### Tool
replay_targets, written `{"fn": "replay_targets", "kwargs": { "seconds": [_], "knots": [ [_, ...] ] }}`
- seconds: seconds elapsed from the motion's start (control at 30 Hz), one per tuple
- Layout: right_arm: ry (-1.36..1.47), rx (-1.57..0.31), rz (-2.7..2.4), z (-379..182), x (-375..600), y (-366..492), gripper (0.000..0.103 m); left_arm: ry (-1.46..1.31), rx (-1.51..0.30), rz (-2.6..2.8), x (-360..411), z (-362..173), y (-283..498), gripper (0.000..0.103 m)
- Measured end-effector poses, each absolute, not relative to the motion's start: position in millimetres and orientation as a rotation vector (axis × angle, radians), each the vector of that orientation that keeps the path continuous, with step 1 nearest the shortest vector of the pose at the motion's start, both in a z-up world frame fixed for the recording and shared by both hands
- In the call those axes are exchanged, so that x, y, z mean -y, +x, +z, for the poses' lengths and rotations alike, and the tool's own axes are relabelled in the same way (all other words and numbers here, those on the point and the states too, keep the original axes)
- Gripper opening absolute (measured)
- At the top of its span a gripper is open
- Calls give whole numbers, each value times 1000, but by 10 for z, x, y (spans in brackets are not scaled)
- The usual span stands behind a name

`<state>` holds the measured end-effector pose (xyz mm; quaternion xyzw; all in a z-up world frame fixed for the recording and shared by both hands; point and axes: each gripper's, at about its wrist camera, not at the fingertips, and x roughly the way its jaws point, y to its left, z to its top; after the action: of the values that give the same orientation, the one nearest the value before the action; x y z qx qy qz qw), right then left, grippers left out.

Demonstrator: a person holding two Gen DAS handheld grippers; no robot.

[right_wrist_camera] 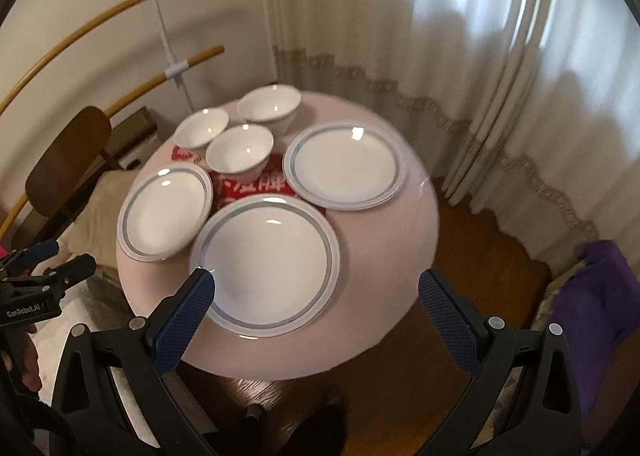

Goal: Organize plates and bowls

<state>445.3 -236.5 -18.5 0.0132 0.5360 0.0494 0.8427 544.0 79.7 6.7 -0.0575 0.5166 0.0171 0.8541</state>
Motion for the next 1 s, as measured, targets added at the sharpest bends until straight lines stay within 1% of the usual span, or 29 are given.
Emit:
{"fn": "replay_targets", "kwargs": {
  "seconds": [0.03, 0.13, 0.2, 0.27, 0.33, 0.43, 0.47, 0.53, 0.63, 0.7, 0.77, 0.8, 0.83, 0.87, 0.9, 0.93, 1.0],
  "knots": [
    [35, -1152, 122, -288, 2408, 4539, 102, -113, -1097, 50, -751, 12, 5558, 97],
    [57, -1198, 205, -602, 2556, 4789, 100, -159, -1139, 94, -612, -125, 5839, 94],
    [61, -1245, 276, -858, 2646, 4974, 95, -198, -1166, 137, -511, -208, 6033, 92],
    [45, -1310, 330, -1098, 2707, 5155, 76, -229, -1205, 197, -420, -280, 6224, 90],
    [43, -1346, 398, -1256, 2744, 5284, 73, -261, -1220, 246, -371, -342, 6346, 87],
    [25, -1388, 486, -1464, 2759, 5393, 73, -262, -1218, 314, -298, -373, 6522, 87],
    [23, -1406, 517, -1546, 2745, 5426, 69, -271, -1228, 330, -294, -383, 6549, 87],
    [24, -1422, 552, -1641, 2739, 5453, 64, -321, -1242, 354, -289, -401, 6625, 87],
    [33, -1443, 587, -1759, 2720, 5464, 63, -333, -1240, 390, -264, -449, 6828, 86],
    [45, -1452, 604, -1812, 2704, 5485, 61, -337, -1242, 399, -284, -495, 6915, 84],
    [53, -1452, 623, -1836, 2700, 5492, 54, -361, -1240, 399, -308, -515, 6992, 79],
    [55, -1455, 625, -1868, 2689, 5509, 52, -371, -1243, 404, -329, -503, 7075, 77],
    [61, -1459, 627, -1902, 2681, 5529, 48, -375, -1244, 405, -366, -489, 7054, 73],
    [79, -1466, 638, -1931, 2686, 5545, 43, -383, -1244, 401, -379, -485, 7104, 71],
    [96, -1473, 647, -1959, 2689, 5559, 40, -389, -1245, 394, -393, -466, 7192, 69],
    [104, -1475, 649, -1977, 2688, 5573, 37, -385, -1246, 394, -335, -565, 7163, 68],
    [138, -1476, 669, -2005, 2681, 5586, 30, -387, -1237, 375, -302, -625, 7259, 66]
  ]
}}
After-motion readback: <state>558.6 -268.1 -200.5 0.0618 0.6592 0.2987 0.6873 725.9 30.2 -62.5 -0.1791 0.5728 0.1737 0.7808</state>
